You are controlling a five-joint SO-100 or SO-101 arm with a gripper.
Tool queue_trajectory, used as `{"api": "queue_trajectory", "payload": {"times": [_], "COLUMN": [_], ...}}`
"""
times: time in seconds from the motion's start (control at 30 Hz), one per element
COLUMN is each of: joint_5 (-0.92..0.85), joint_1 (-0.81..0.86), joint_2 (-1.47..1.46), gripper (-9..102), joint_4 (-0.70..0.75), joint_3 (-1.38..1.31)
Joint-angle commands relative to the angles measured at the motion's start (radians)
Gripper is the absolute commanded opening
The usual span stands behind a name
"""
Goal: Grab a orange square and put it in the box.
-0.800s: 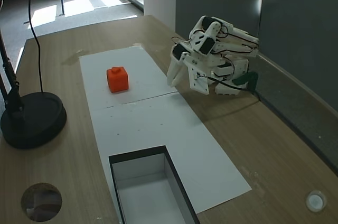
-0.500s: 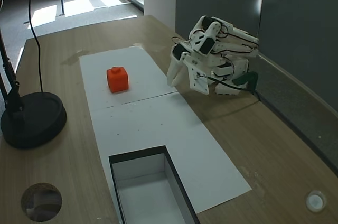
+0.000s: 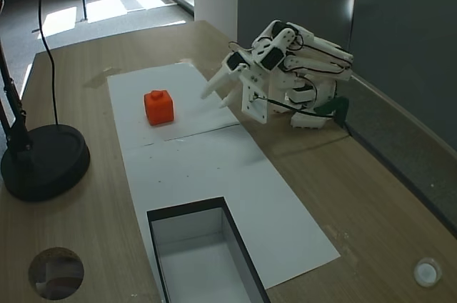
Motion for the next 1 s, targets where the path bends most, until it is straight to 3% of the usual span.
{"api": "queue_trajectory", "payload": {"times": [0.0,0.37,0.6,0.97], "joint_5": [-0.043,-0.026,-0.017,-0.015], "joint_1": [0.083,0.146,0.089,0.092], "joint_2": [0.023,-0.120,-0.603,-1.483], "gripper": [30,32,34,34], "joint_4": [-0.046,-0.064,-0.094,-0.008], "joint_3": [-0.101,-0.342,-0.577,-1.080]}}
